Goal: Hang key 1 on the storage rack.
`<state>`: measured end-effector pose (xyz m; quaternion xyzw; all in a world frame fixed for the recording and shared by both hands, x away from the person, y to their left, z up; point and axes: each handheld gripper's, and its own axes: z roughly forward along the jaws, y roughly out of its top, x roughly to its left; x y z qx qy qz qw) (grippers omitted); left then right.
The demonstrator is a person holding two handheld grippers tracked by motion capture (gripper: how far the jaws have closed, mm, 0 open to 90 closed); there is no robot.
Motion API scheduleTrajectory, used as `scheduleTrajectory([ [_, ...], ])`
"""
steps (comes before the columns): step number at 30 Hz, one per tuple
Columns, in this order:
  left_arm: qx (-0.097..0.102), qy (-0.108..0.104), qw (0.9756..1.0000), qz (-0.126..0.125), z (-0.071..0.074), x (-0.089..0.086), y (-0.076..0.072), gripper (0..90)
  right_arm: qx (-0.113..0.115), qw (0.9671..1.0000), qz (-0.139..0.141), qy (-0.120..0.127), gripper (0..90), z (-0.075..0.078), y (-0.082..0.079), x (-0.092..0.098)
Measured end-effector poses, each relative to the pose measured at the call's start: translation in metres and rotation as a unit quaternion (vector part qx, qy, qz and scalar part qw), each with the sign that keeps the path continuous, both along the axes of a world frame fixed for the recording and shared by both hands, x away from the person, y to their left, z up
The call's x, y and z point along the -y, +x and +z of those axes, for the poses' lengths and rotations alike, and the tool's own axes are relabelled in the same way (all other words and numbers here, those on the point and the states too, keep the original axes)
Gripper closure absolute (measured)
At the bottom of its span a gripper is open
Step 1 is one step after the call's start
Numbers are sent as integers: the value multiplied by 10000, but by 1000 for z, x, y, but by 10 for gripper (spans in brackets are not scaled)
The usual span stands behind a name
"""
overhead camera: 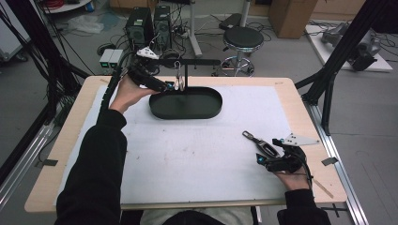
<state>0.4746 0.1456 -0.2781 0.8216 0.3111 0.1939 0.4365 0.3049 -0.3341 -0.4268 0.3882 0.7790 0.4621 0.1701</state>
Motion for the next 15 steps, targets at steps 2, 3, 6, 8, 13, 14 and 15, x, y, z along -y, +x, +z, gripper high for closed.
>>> scheduleTrajectory([
  [2, -7, 3, 10000, -47, -3, -3, -3, 17, 0, 10000, -5, 2, 15, 0, 0, 0],
  [3, -12, 4, 10000, -69, -5, -4, -5, 18, 2, 10000, -2, 1, 15, 0, 0, 0],
  [6, -52, 31, 10000, -68, -11, -8, -11, 19, 6, 10000, -2, 3, 15, 0, 0, 0],
  [8, -41, 44, 10000, -72, -13, -9, -14, 19, 15, 10000, -1, 1, 15, 0, 0, 0],
  [13, -32, -67, 9999, -129, -16, -15, -24, 19, 23, 10000, 4, -3, 15, 0, 1, 0],
  [14, -44, -119, 9998, -158, -16, -16, -26, 19, 13, 10000, 2, 3, 15, 0, 1, 0],
  [15, -47, -172, 9997, -180, -17, -17, -28, 19, 5, 10000, 1, 0, 15, 0, 1, -1],
])
